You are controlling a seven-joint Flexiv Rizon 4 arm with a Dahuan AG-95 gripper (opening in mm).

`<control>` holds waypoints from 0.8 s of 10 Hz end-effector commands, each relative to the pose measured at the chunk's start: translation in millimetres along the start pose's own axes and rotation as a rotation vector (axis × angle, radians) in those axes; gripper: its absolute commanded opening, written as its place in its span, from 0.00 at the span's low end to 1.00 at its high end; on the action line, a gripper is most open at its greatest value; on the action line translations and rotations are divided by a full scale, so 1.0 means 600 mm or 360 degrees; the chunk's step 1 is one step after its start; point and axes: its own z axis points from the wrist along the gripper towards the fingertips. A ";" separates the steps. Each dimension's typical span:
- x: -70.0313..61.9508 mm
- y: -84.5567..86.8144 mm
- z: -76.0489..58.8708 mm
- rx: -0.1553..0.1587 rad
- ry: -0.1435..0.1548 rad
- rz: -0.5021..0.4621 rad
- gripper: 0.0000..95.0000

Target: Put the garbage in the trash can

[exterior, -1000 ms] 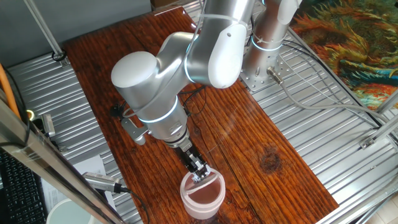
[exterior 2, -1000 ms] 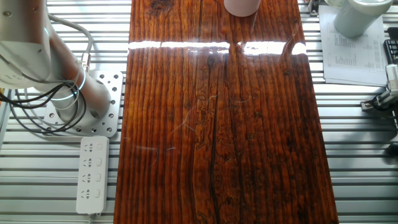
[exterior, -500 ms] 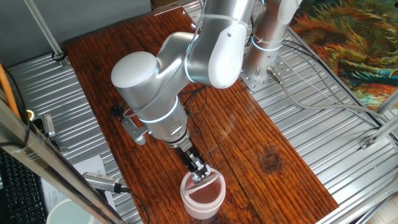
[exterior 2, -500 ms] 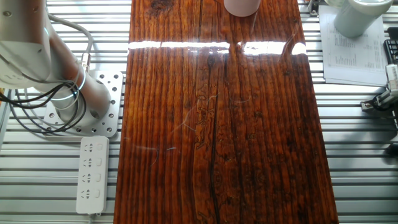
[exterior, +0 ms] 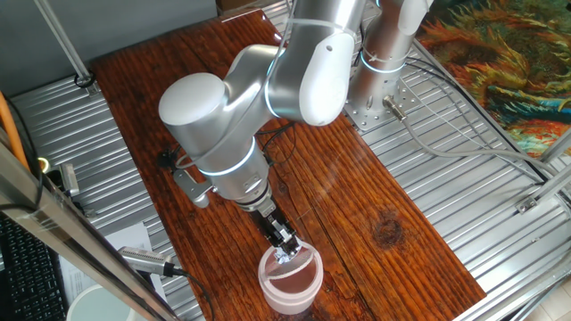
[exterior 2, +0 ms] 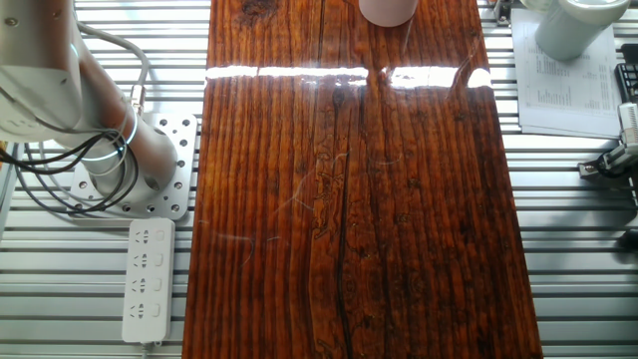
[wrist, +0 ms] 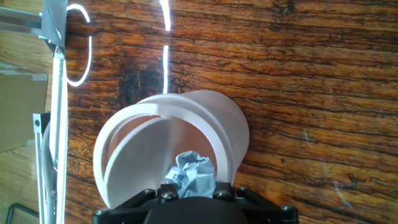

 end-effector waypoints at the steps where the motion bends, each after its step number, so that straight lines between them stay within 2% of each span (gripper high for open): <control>1: 0.000 0.001 0.000 0.0002 -0.0005 -0.0006 0.60; 4: 0.002 0.005 -0.007 0.0003 -0.0015 -0.0007 0.60; 8: 0.006 0.015 -0.021 0.0005 -0.0003 0.0004 0.60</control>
